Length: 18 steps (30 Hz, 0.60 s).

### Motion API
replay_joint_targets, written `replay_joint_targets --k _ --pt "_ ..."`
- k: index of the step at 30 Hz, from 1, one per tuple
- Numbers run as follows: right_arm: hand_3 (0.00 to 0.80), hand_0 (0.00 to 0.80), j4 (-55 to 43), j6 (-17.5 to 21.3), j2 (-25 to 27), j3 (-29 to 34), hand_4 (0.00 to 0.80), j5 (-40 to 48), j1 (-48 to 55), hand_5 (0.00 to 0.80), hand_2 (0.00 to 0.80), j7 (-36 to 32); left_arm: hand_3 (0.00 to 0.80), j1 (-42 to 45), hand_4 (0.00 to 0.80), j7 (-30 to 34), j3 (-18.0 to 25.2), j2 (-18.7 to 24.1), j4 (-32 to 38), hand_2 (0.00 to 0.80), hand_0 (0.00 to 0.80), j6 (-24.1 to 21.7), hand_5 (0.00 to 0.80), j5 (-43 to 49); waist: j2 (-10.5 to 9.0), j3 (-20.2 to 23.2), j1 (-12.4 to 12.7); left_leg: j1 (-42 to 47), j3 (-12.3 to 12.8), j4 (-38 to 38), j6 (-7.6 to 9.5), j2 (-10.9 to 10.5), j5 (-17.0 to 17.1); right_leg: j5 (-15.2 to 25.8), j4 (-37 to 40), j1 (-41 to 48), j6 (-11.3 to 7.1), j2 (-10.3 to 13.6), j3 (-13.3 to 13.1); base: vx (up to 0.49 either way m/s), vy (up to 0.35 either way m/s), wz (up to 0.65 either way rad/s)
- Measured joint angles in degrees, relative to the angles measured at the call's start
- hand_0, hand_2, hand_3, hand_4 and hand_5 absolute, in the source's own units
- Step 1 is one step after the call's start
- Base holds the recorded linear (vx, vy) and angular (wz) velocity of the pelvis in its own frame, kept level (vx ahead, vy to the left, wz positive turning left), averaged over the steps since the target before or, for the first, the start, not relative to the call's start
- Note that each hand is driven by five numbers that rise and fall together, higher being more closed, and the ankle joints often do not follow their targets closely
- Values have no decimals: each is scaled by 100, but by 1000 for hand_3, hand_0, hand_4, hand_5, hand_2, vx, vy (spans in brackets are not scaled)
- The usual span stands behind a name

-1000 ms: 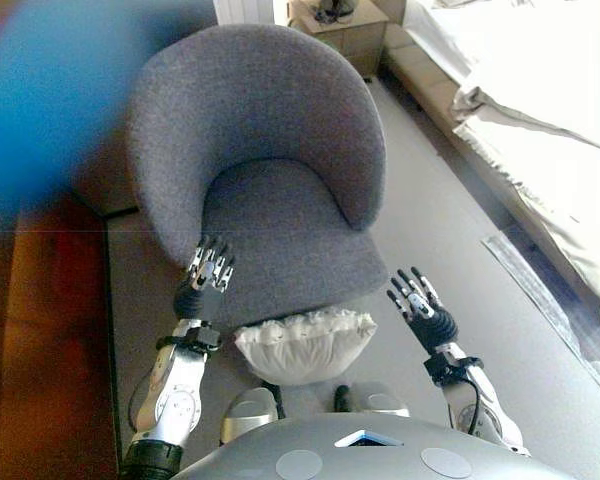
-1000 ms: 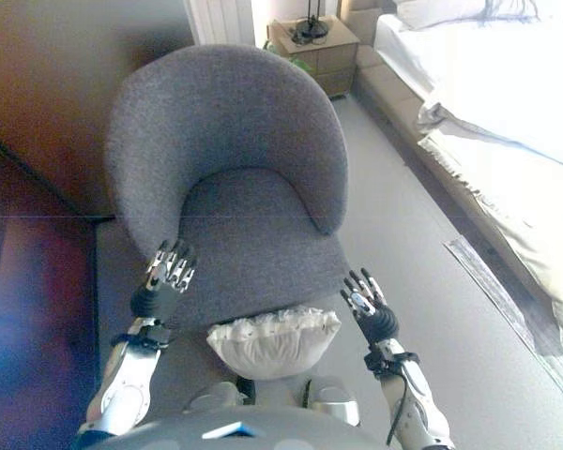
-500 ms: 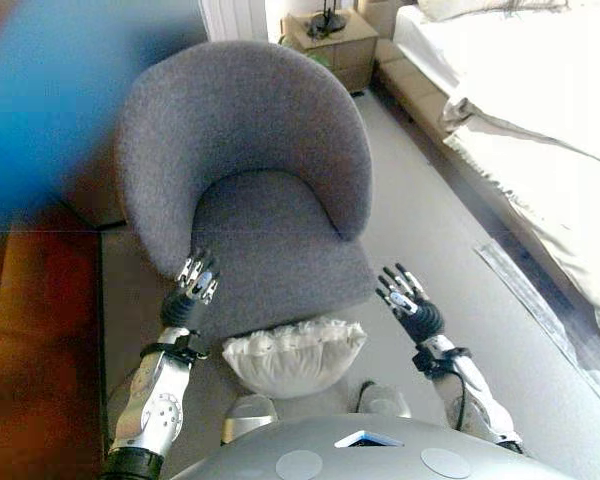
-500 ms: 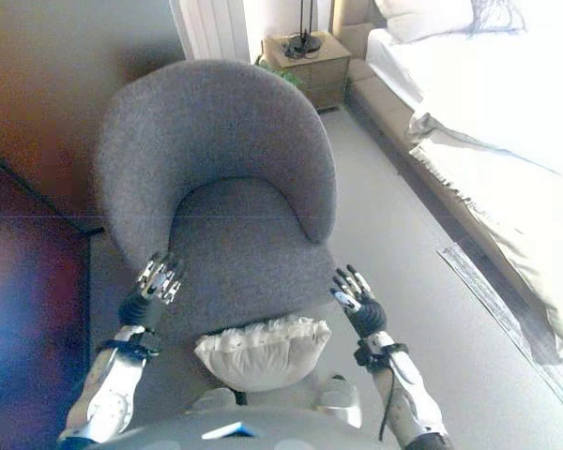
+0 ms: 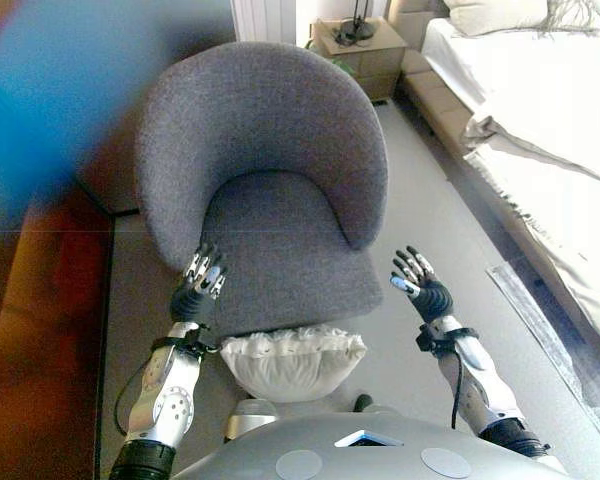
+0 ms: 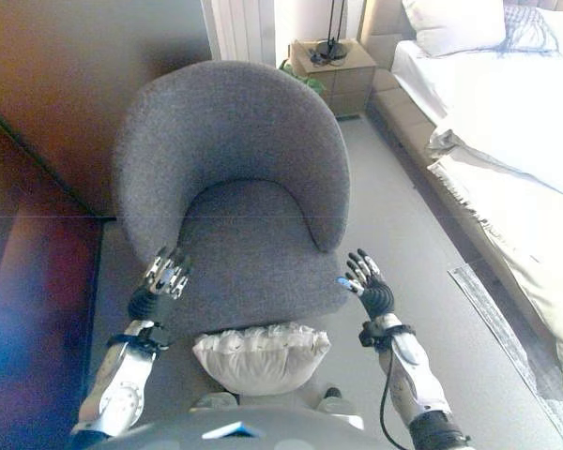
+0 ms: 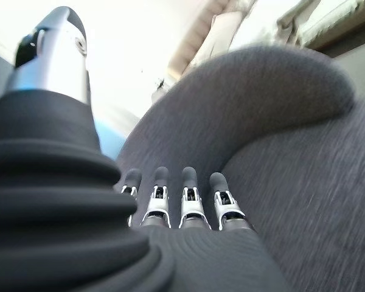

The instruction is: Pick up the cushion and take it to the sofa

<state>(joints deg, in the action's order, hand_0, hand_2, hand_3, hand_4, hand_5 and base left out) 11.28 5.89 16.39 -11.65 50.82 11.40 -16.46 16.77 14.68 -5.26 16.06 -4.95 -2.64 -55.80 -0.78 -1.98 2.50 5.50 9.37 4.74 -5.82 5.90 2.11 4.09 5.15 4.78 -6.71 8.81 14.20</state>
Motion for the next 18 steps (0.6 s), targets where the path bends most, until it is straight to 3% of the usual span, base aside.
replay_joint_targets --k 2,5,9,18 --pt "0 0 59 -640 -316 5 0 1156 -7 0 0 -1285 0 -43 0 1083 55 -325 -65 0 0 1028 0 -1376 35 -11 3 36 3 15 8 -10 6 1 0 32 -13 27 11 55 7 2" --pt "0 0 222 -1460 -799 -59 0 2434 -95 0 0 -2671 0 -72 0 2194 -180 -777 -204 0 0 1967 0 -2718 78 -18 -1 98 4 25 11 -21 1 -8 1 116 -38 53 21 61 6 2" --pt "0 0 80 -1620 -1089 -143 0 2985 -200 0 0 -2959 0 -125 0 2702 -519 -1001 -185 0 0 1912 0 -3114 105 6 -18 109 12 33 11 -17 1 -17 -2 132 -49 48 16 0 0 0" --pt "0 0 81 -1674 -788 -126 0 2980 86 0 0 -3460 0 -51 0 2753 -194 -926 -170 0 0 1807 0 -3112 89 51 -10 99 22 31 11 -19 3 -8 -3 118 -37 42 -11 0 0 0"
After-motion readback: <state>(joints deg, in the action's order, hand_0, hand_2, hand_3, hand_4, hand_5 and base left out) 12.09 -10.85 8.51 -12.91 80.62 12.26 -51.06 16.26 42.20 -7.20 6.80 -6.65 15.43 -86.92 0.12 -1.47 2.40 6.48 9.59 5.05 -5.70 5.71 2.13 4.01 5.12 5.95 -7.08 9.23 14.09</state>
